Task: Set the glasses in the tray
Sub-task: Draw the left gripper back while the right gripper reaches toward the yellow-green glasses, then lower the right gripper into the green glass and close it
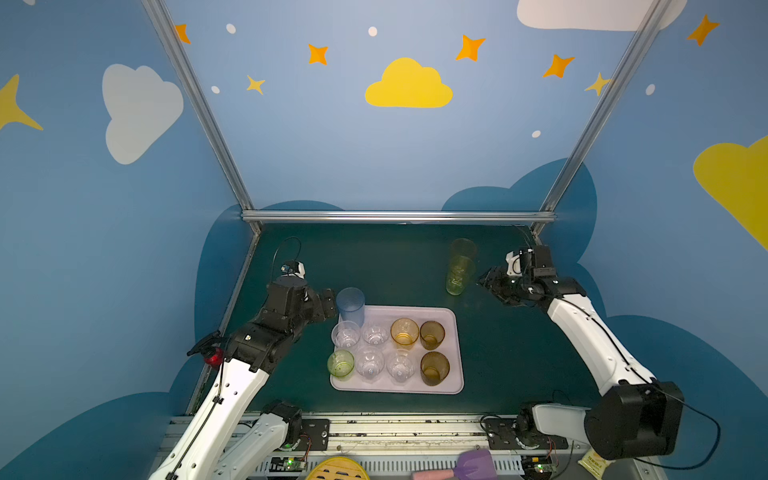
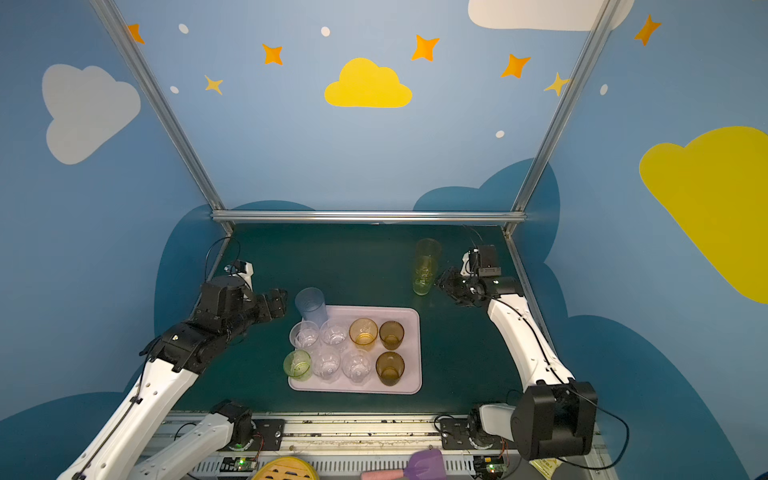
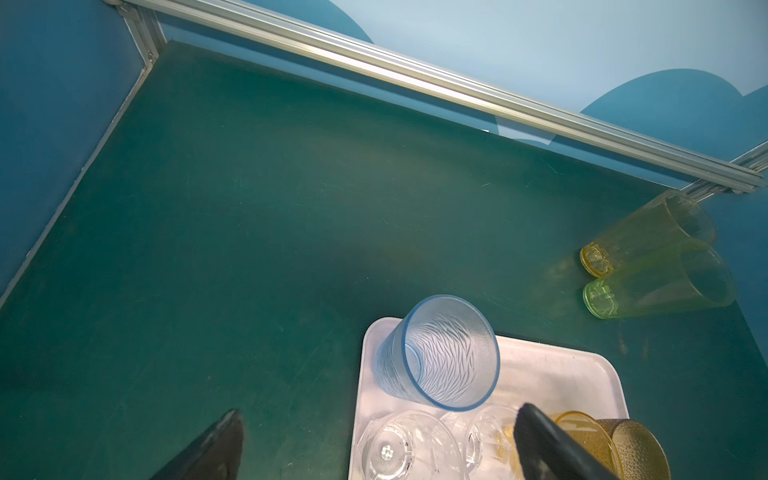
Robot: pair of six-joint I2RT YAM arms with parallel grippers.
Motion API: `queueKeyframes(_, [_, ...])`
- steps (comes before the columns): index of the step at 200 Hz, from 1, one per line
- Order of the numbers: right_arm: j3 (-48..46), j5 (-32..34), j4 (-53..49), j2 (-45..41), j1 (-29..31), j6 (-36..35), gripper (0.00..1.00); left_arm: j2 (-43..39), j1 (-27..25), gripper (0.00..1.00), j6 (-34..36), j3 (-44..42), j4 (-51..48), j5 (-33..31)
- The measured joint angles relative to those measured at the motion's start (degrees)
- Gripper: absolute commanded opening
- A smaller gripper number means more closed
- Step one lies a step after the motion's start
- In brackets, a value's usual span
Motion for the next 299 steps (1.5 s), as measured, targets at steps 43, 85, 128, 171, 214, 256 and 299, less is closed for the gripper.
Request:
queueKeyframes(43, [1.8, -0.1, 2.1, 3.8, -0.1, 0.0, 0.5, 1.0, 0.3, 1.0, -0.3, 0.0, 0.0, -0.2])
queueKeyframes(85, [3.5, -0.3, 3.7, 7.4, -0.1, -0.1, 0.43, 1.4, 0.3, 1.0, -0.3, 0.0, 0.0, -0.1])
queueKeyframes(128, [6.4, -0.5, 4.3, 11.4, -0.1, -0.5, 0.37, 1.4, 0.3, 1.0, -0.3, -0.1, 0.0, -0.1])
queueKeyframes(171, [7.8, -0.5, 5.1, 14.3, -0.1, -1.1, 0.33, 1.4, 0.5, 1.0, -0.3, -0.1, 0.0, -0.2])
queueKeyframes(214, [9.4, -1.2, 5.4, 17.2, -0.1, -1.2, 0.3, 1.4, 0.8, 1.0, -0.3, -0.1, 0.0, -0.2])
queueKeyframes(256, [10.9, -1.4, 5.6, 18.8, -0.1, -1.4, 0.29, 1.0, 0.9, 1.0, -0.3, -1.4, 0.9, -0.6])
queueKeyframes(299, [11.2, -1.4, 5.6, 19.8, 0.0, -1.5, 0.28, -0.1, 1.0, 1.0, -0.3, -2.8, 2.4, -1.7])
